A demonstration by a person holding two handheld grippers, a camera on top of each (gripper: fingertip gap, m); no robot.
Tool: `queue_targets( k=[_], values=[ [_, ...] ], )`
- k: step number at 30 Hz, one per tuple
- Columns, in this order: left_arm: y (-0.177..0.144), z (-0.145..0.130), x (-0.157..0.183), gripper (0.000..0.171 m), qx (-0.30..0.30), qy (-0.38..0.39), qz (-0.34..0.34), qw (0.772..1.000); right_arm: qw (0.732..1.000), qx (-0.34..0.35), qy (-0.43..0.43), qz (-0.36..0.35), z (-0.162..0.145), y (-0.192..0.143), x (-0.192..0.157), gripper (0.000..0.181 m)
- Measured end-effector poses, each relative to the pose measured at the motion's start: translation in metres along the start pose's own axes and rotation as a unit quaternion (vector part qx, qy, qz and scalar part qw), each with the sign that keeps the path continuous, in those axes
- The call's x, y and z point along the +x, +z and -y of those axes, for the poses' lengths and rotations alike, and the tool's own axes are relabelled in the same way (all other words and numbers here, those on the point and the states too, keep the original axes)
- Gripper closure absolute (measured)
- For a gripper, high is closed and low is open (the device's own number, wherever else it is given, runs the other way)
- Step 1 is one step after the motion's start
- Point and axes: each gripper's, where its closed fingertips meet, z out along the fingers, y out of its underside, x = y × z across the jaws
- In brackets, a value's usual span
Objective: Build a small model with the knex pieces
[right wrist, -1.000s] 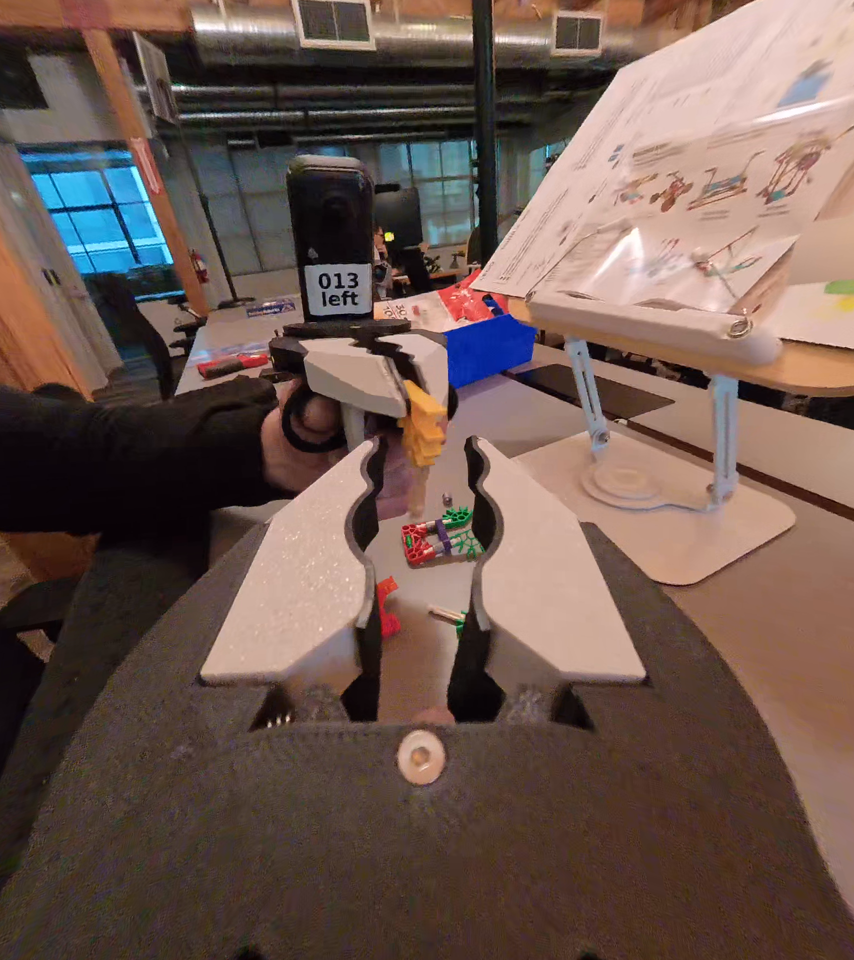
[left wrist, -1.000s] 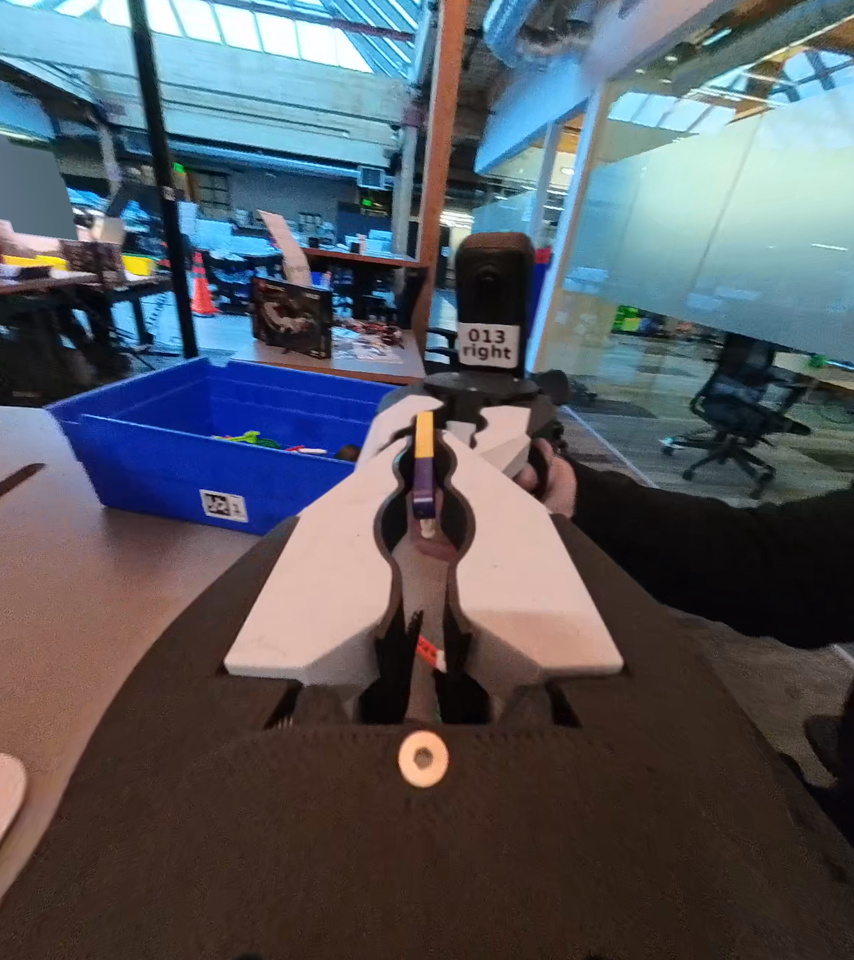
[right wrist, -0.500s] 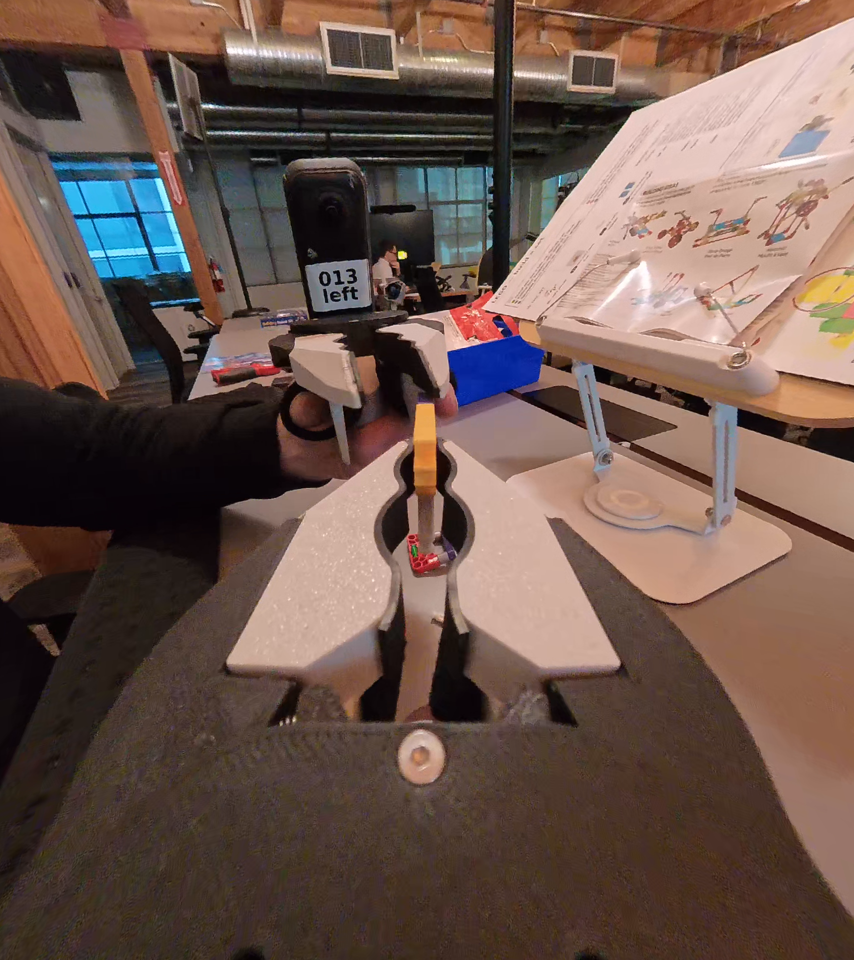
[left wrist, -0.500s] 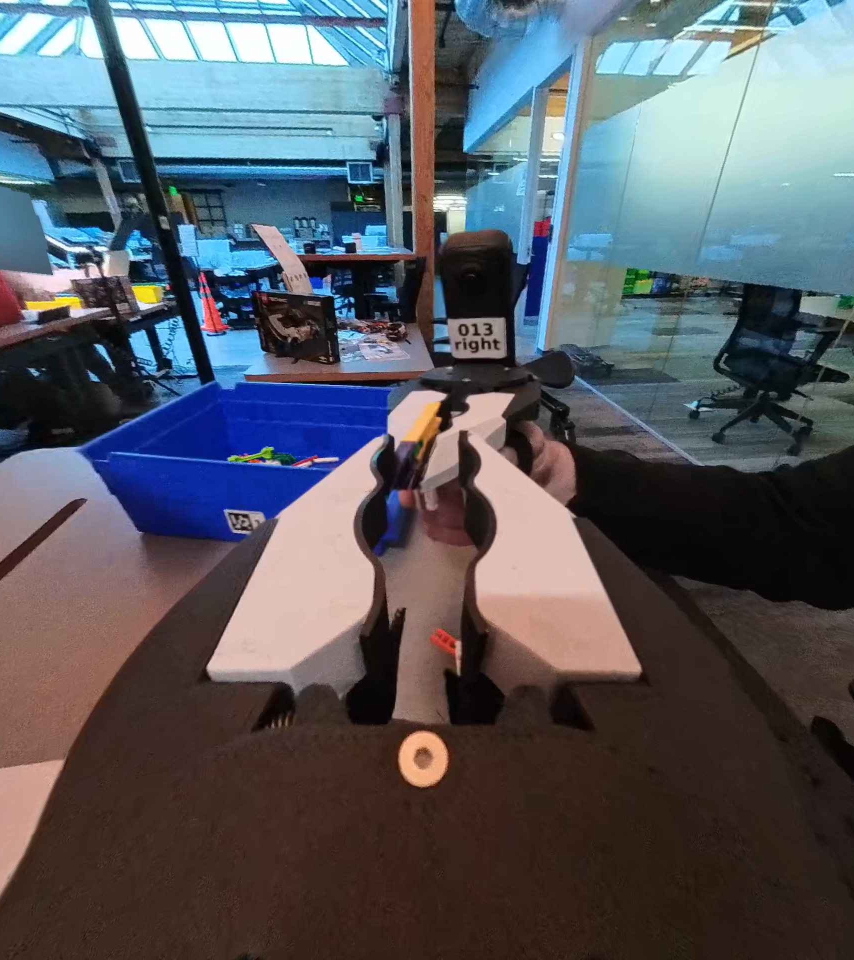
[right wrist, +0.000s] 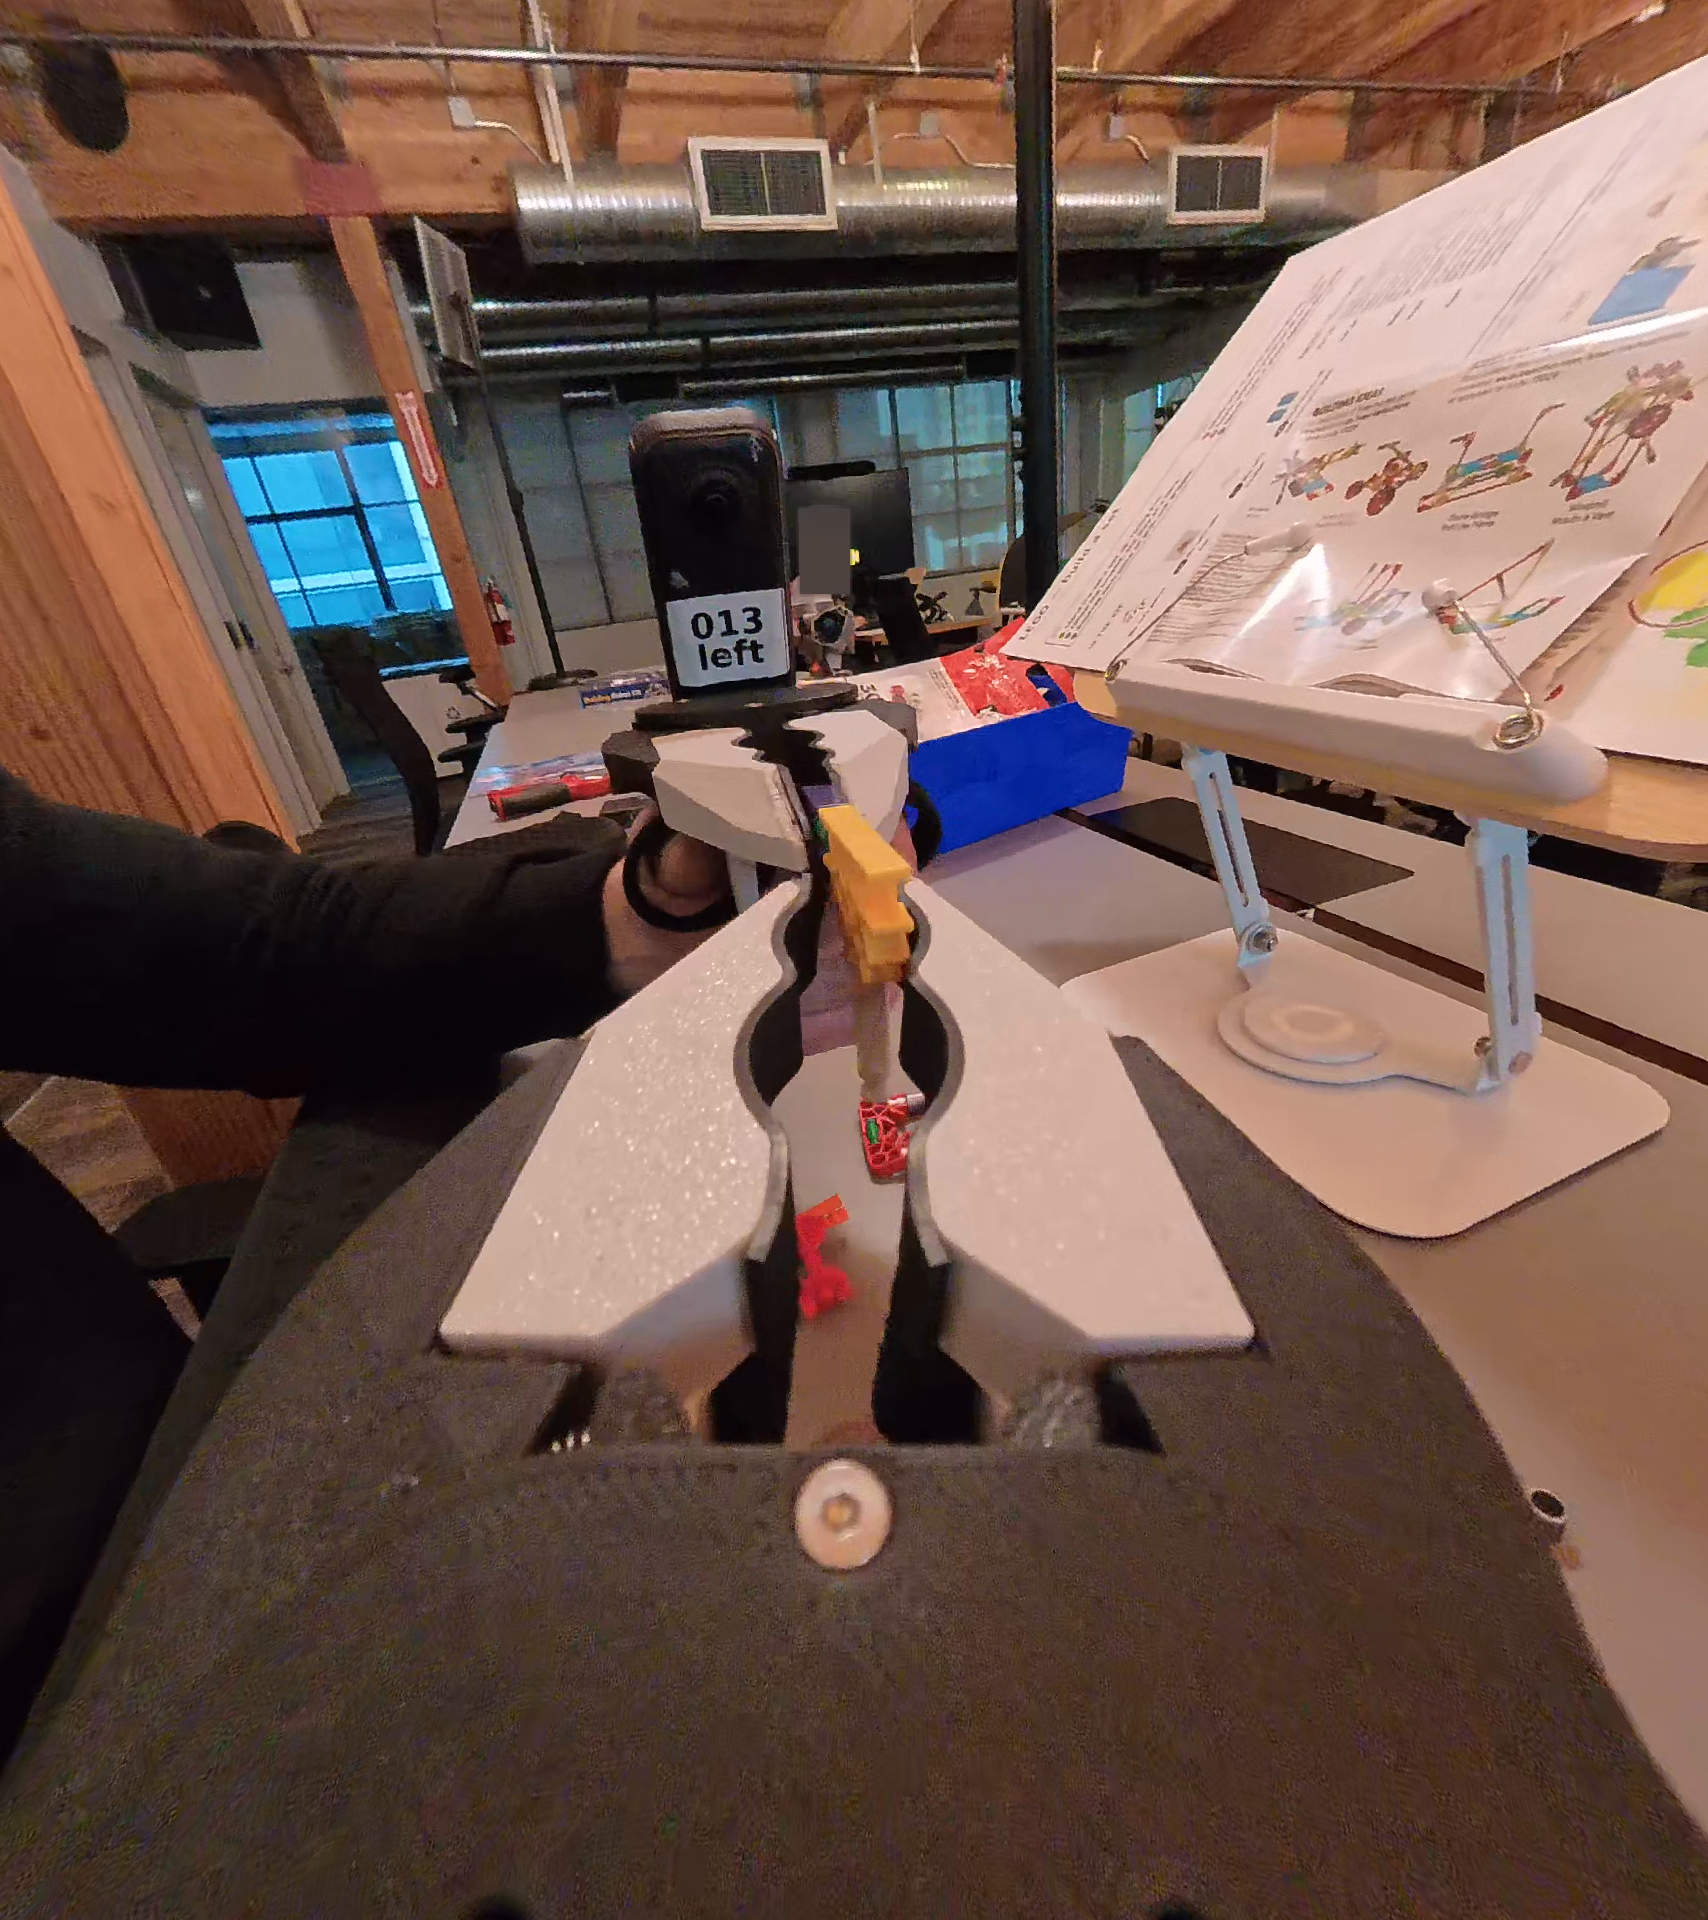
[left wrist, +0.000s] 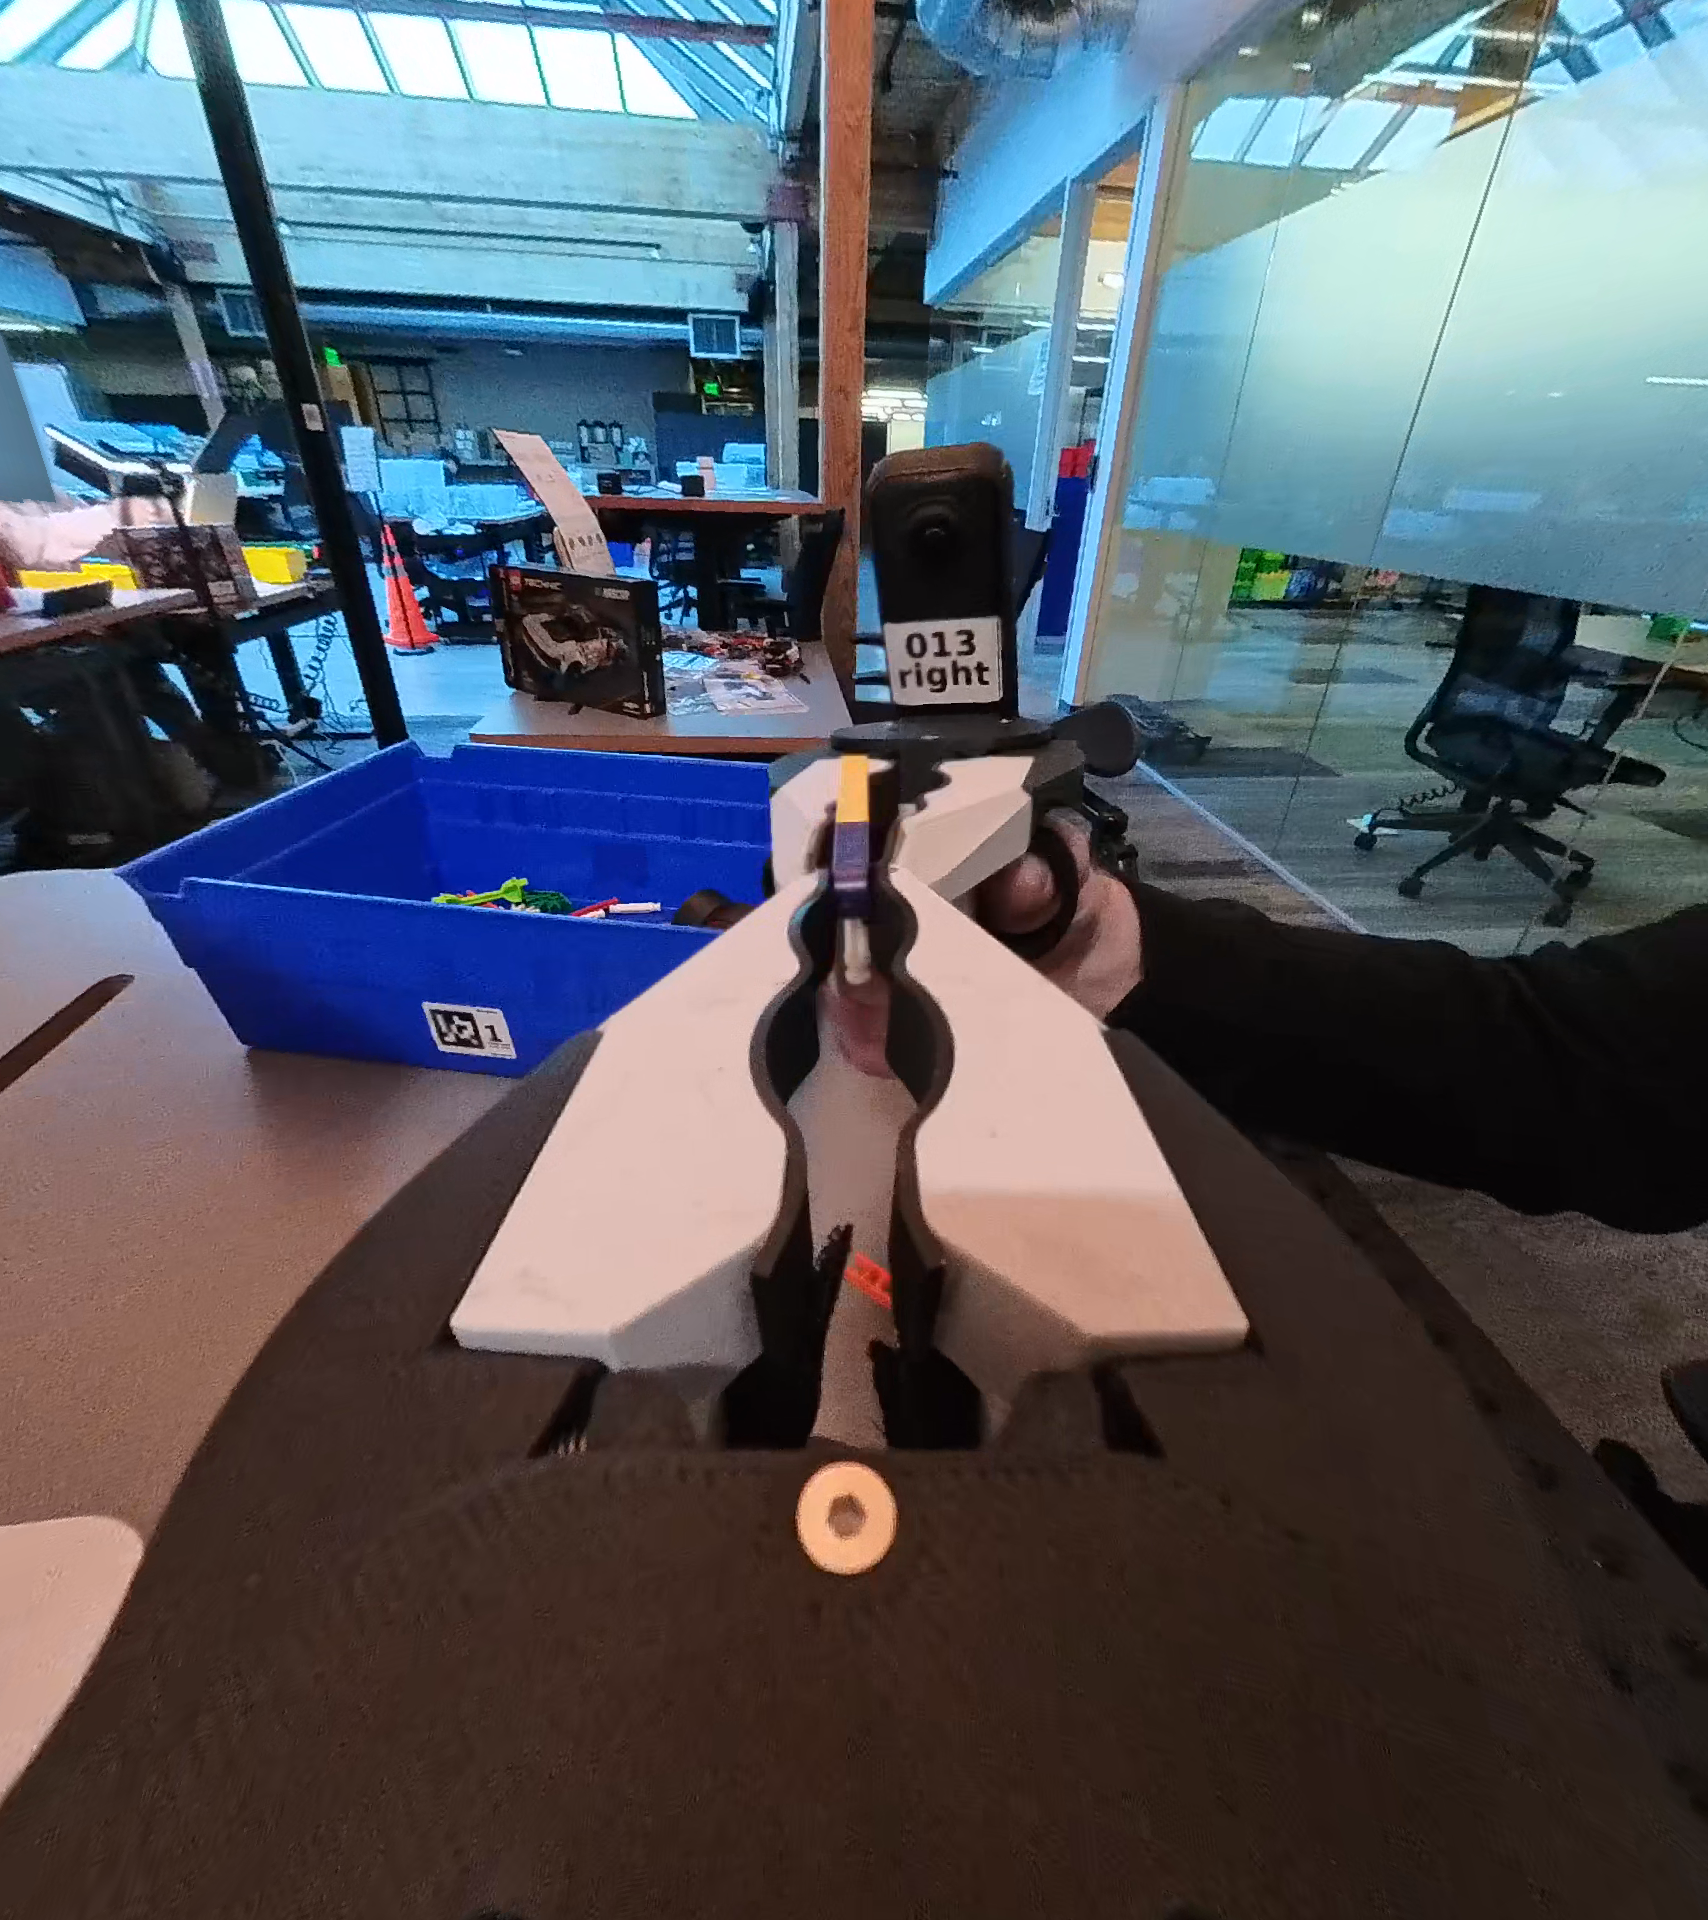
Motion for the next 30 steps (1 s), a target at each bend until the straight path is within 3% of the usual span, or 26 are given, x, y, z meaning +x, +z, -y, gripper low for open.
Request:
queue_targets(
  k=[7, 15, 25, 30],
  values=[
    [-0.005, 0.001, 0.002, 0.168, -0.008, -0.03, -0.03, 0.999, 1.0, 0.017, -0.002, 0.013, 0.008, -0.005, -0.004, 0.176],
    [0.001, 0.003, -0.011, 0.162, 0.003, 0.001, 0.035, 0.999, 0.998, 0.009, -0.045, -0.036, 0.008, -0.005, 0.004, 0.178],
    [0.008, 0.001, -0.031, 0.169, -0.01, 0.06, 0.188, 0.98, 0.967, -0.003, -0.151, -0.205, 0.017, -0.006, 0.032, 0.178],
    [0.012, 0.0, -0.041, 0.169, -0.041, 0.134, 0.289, 0.947, 0.916, -0.038, -0.247, -0.314, 0.019, -0.008, 0.043, 0.178]
  ],
)
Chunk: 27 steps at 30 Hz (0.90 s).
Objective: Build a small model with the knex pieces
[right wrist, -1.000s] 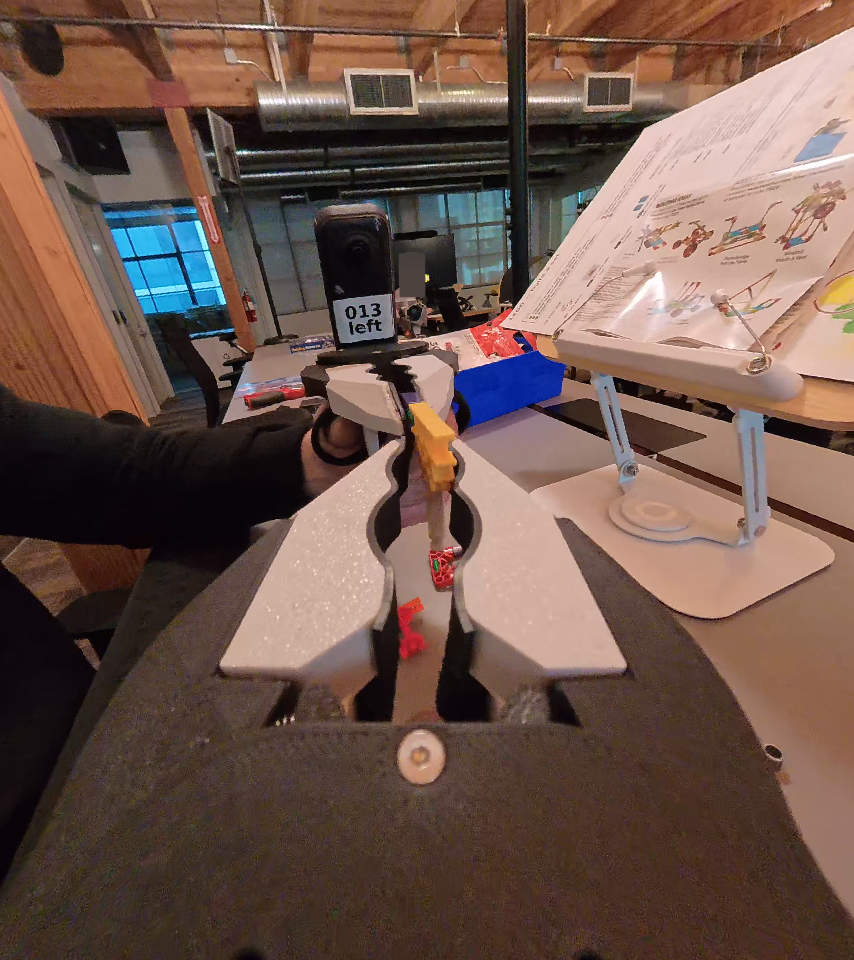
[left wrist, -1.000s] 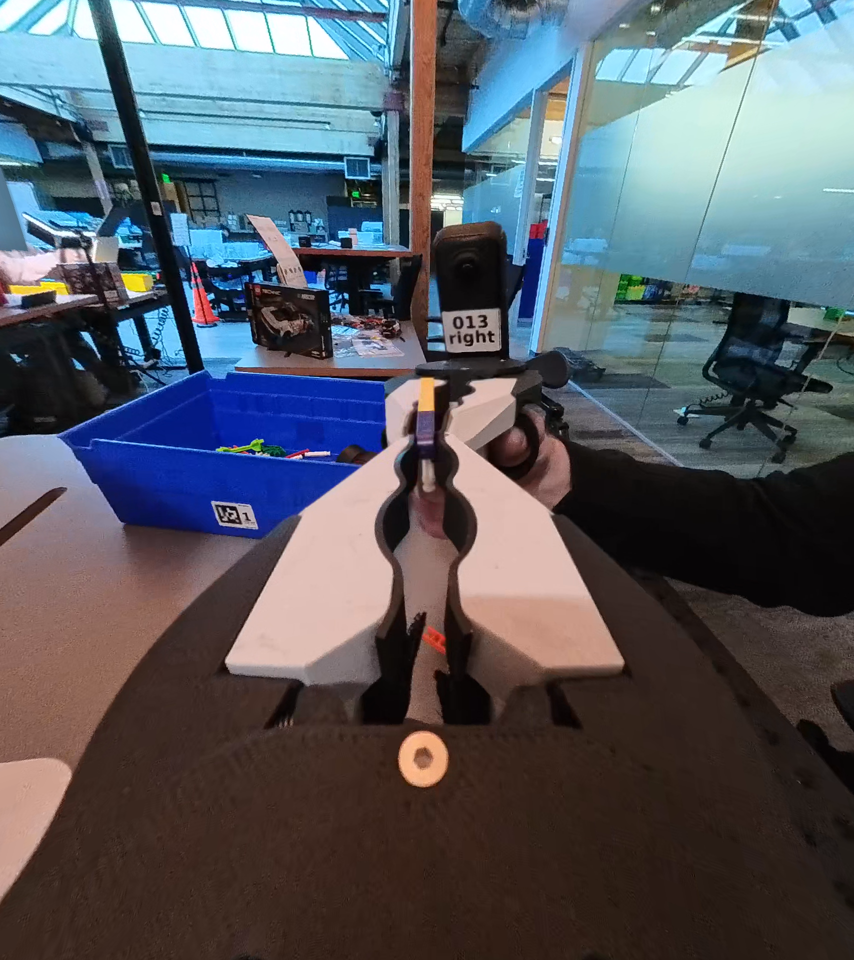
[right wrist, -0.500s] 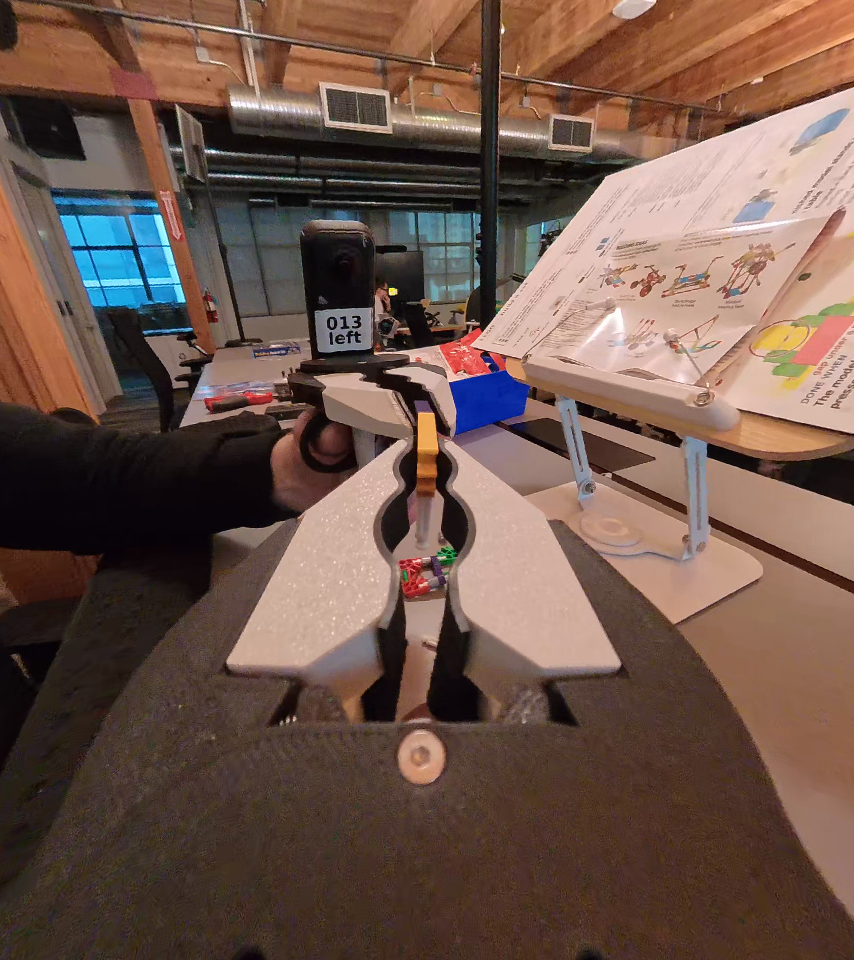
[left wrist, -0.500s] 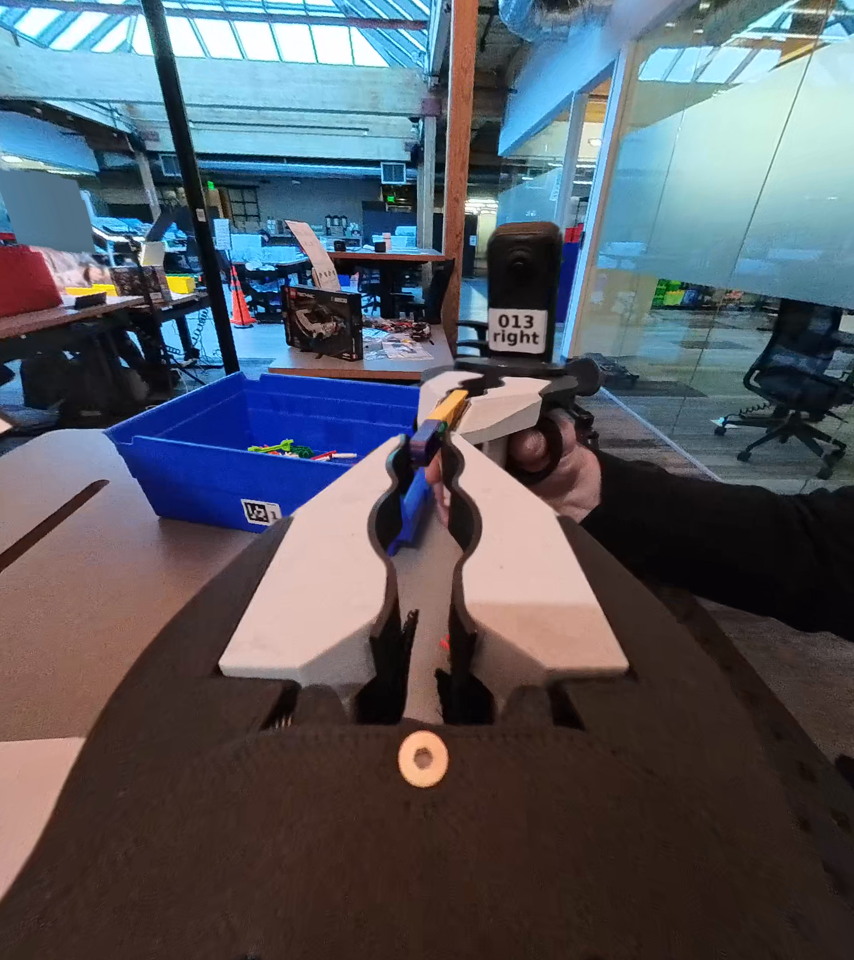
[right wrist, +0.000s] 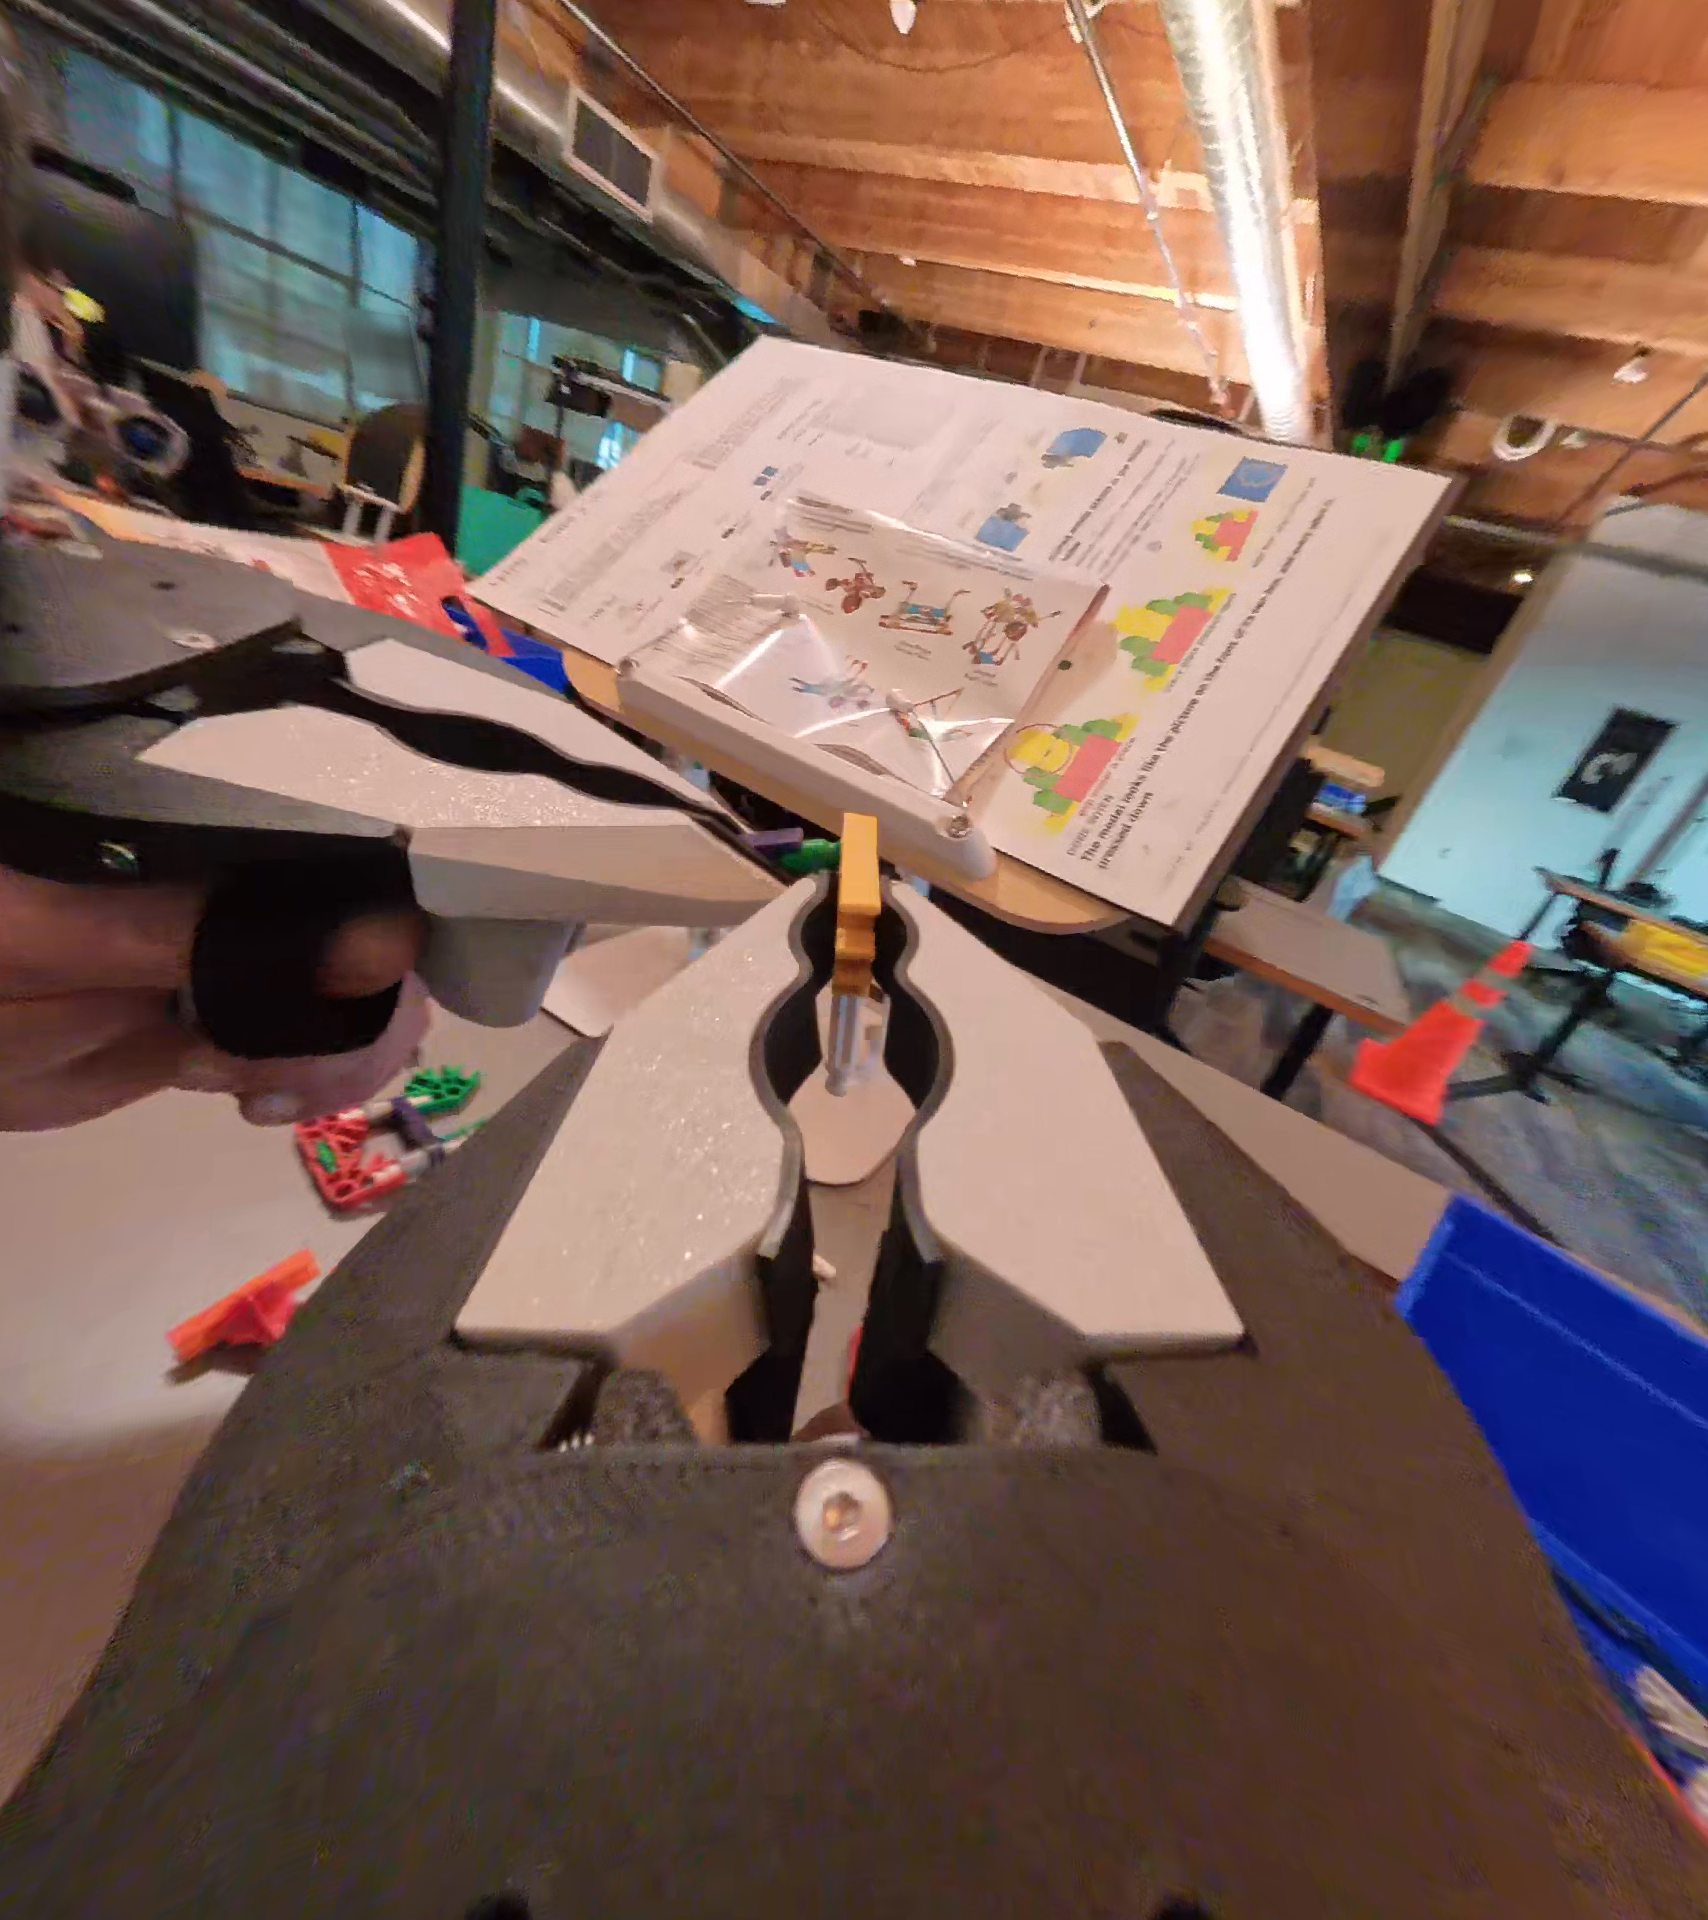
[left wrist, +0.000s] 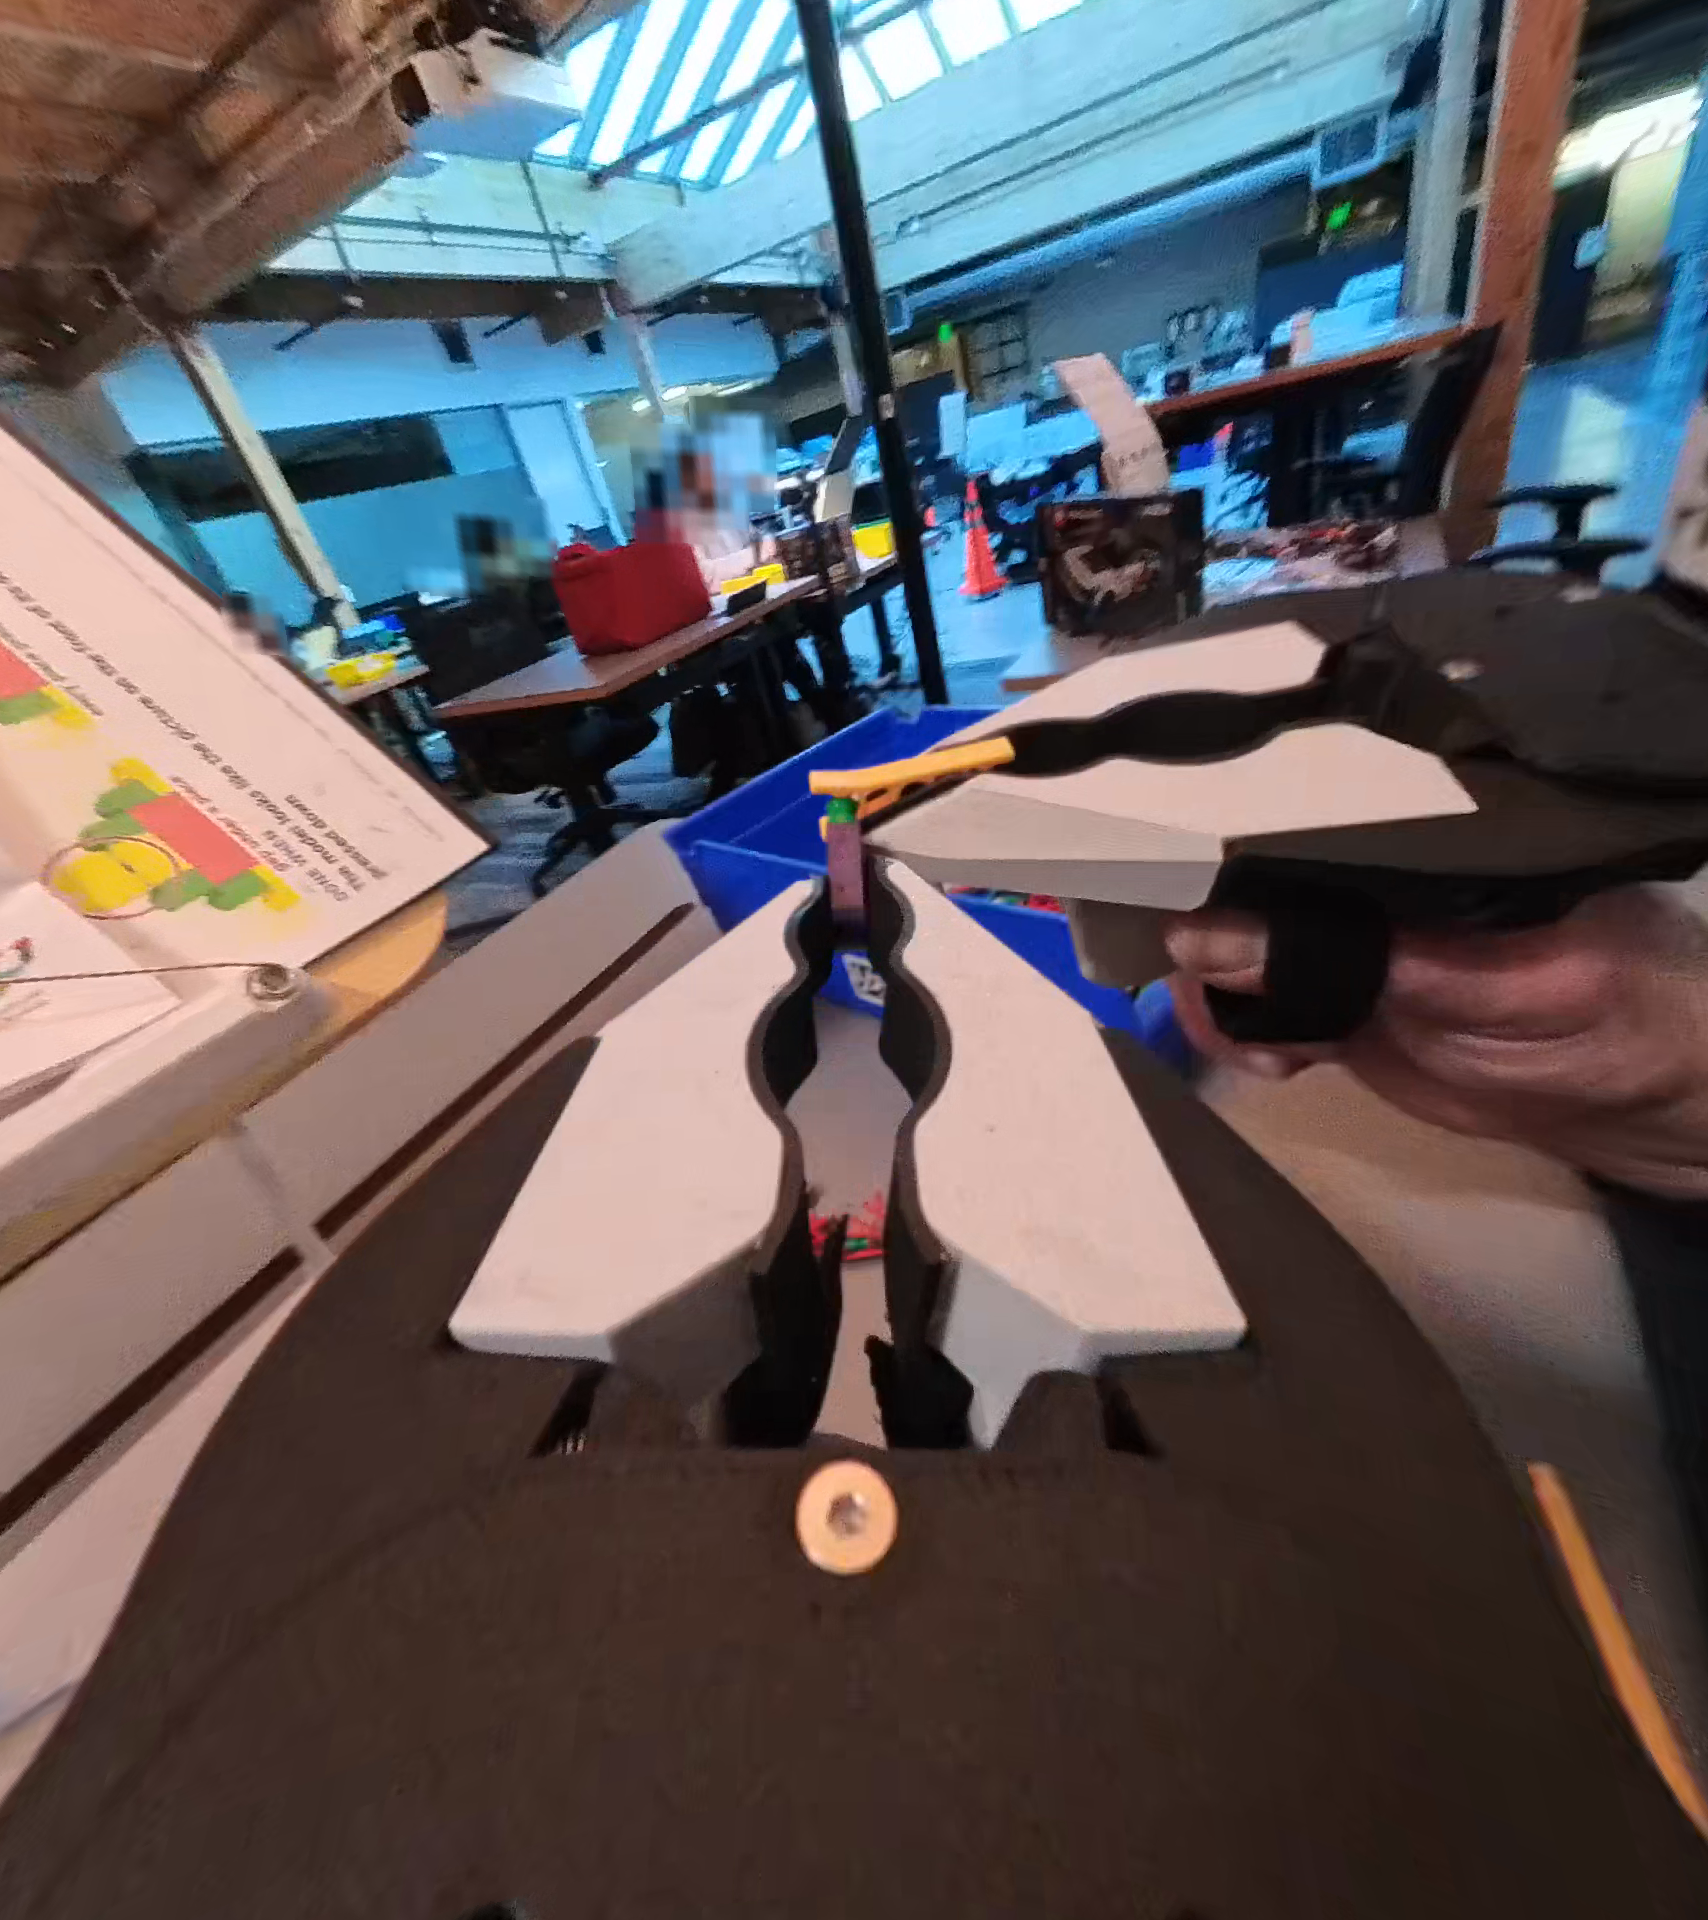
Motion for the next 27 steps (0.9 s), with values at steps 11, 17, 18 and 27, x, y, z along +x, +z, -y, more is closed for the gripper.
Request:
queue_targets(
  k=[11, 17, 18, 27],
  values=[
    [-0.005, -0.065, -0.001, 0.169, -0.159, 0.006, -0.139, 0.977, 0.967, -0.156, 0.119, 0.164, -0.067, -0.005, -0.013, 0.178],
    [-0.017, -0.07, 0.003, 0.168, -0.137, -0.076, -0.233, 0.96, 0.899, -0.308, 0.103, 0.294, -0.127, -0.02, -0.075, 0.177],
    [-0.018, -0.07, 0.003, 0.168, -0.138, -0.08, -0.239, 0.958, 0.896, -0.31, 0.105, 0.299, -0.128, -0.02, -0.077, 0.177],
    [-0.028, -0.065, 0.019, 0.168, -0.127, -0.069, -0.294, 0.945, 0.948, -0.137, 0.129, 0.257, -0.059, -0.011, -0.048, 0.163]
  ],
)
